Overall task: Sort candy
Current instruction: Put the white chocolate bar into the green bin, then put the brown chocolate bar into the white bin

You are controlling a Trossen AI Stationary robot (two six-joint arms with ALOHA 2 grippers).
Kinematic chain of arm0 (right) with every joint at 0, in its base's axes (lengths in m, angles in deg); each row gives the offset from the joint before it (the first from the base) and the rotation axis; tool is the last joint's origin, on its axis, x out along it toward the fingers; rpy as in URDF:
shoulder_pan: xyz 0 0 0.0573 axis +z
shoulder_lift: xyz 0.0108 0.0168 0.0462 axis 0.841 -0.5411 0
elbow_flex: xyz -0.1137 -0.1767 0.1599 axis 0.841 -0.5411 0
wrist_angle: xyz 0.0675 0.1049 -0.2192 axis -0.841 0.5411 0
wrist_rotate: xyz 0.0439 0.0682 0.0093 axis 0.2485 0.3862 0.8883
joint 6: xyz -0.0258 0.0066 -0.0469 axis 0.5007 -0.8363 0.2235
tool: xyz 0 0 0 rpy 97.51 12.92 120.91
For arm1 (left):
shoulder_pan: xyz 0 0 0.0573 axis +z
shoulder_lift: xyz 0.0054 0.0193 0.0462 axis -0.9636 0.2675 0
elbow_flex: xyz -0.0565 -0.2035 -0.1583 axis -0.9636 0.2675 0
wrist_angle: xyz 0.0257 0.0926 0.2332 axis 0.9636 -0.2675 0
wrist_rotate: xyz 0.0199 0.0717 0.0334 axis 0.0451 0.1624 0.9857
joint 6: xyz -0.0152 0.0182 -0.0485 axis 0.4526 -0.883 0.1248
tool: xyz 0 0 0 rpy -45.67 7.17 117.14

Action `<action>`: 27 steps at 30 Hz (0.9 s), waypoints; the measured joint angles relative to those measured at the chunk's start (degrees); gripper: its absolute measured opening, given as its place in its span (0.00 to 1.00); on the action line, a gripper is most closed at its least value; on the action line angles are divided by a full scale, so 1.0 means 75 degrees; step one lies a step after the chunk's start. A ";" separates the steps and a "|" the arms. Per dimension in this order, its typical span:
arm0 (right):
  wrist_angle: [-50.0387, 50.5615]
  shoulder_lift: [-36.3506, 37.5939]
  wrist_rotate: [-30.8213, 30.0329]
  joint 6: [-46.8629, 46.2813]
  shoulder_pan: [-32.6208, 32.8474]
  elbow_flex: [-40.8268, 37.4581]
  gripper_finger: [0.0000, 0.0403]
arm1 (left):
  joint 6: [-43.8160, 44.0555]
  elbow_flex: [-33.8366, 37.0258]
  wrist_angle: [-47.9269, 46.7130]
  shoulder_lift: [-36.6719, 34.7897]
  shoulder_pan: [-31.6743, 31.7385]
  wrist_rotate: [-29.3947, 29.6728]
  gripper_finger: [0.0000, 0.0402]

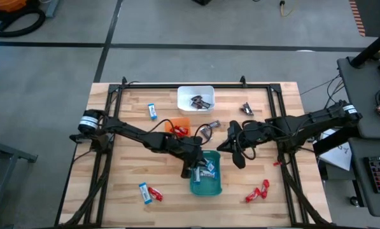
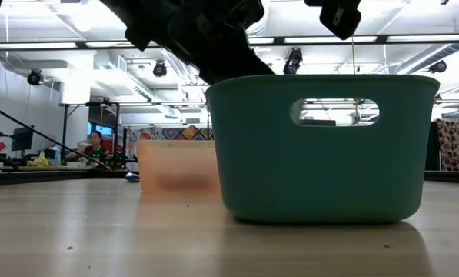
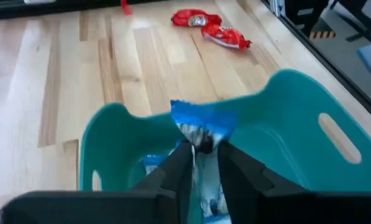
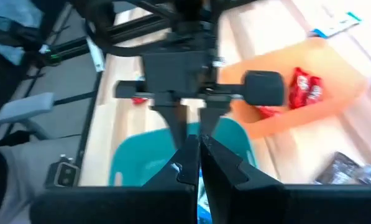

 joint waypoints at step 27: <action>0.3452 -0.0366 -0.2179 -0.2342 -0.1466 0.0530 0.02 | -0.0317 0.1000 -0.2340 -0.3211 -0.0044 0.0794 0.25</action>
